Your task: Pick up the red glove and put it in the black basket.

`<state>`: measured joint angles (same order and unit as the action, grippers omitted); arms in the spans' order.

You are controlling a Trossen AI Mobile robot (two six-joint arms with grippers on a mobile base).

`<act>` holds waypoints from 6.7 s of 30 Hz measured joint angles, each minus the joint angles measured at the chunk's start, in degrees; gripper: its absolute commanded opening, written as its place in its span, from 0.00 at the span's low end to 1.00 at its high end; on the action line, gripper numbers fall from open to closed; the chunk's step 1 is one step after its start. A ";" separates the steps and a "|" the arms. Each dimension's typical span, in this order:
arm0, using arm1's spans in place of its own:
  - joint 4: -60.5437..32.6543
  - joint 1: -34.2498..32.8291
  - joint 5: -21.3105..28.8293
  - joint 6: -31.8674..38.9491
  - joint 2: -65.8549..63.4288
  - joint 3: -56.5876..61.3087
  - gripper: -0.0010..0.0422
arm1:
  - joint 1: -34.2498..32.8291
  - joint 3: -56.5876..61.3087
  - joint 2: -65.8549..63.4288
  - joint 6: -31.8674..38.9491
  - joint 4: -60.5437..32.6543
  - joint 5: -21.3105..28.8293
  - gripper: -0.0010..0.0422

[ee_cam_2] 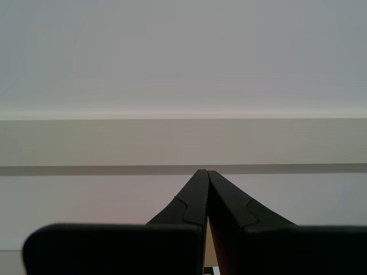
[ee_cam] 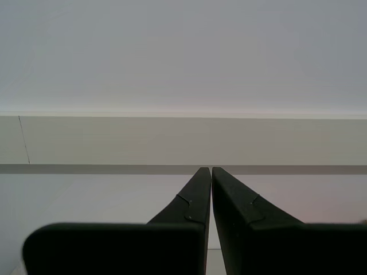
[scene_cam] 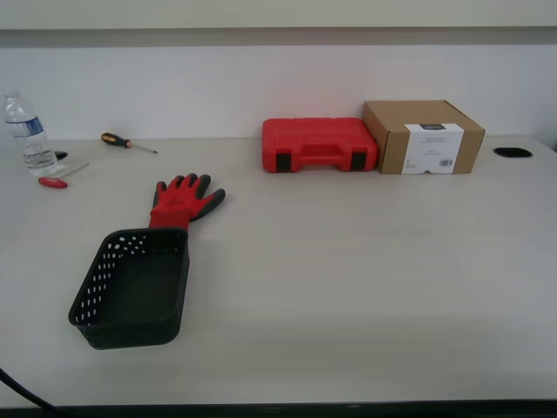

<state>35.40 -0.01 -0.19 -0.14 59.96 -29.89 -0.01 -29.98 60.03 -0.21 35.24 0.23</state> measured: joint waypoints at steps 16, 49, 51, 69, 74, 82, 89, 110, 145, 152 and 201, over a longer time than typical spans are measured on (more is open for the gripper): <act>0.00 0.02 0.00 -0.02 0.00 0.00 0.02 | 0.00 0.00 0.02 0.00 -0.02 0.00 0.02; -0.02 0.02 -0.04 0.00 0.00 0.00 0.02 | 0.00 -7.48 13.90 -3.37 -23.41 1.44 0.02; -0.04 -0.04 -0.02 0.00 0.00 0.00 0.02 | 0.00 -10.75 21.31 2.36 -27.74 5.57 0.02; -0.24 0.02 -0.09 0.00 0.00 0.00 0.02 | -1.03 -47.15 67.93 3.30 -55.71 12.52 0.02; -0.24 0.00 -0.11 0.00 0.00 0.00 0.02 | -1.62 -52.72 74.27 5.90 -60.70 12.55 0.02; -0.24 0.02 -0.11 0.00 0.00 0.00 0.02 | -1.95 -53.55 74.66 8.96 -59.98 12.50 0.10; -0.24 -0.02 -0.13 0.00 0.00 0.00 0.02 | -2.75 -53.46 74.66 7.50 -57.90 10.75 0.53; -0.28 0.00 -0.15 0.00 -0.02 0.00 0.02 | -4.15 -71.32 96.08 3.56 -73.46 8.35 0.51; -1.53 0.02 -0.15 0.00 -0.02 0.00 0.02 | -5.92 -46.10 52.15 4.44 -78.07 4.87 0.02; -1.57 0.02 -0.15 0.00 -0.02 0.00 0.02 | -6.12 -18.27 39.69 0.70 -68.43 6.99 0.02; -1.81 0.00 -0.15 0.00 -0.02 0.00 0.02 | -6.84 -30.73 72.41 -1.11 -65.92 12.44 0.67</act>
<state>33.58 -0.01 -0.34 -0.14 59.94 -29.89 -6.85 -60.71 132.44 -1.32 -30.68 12.67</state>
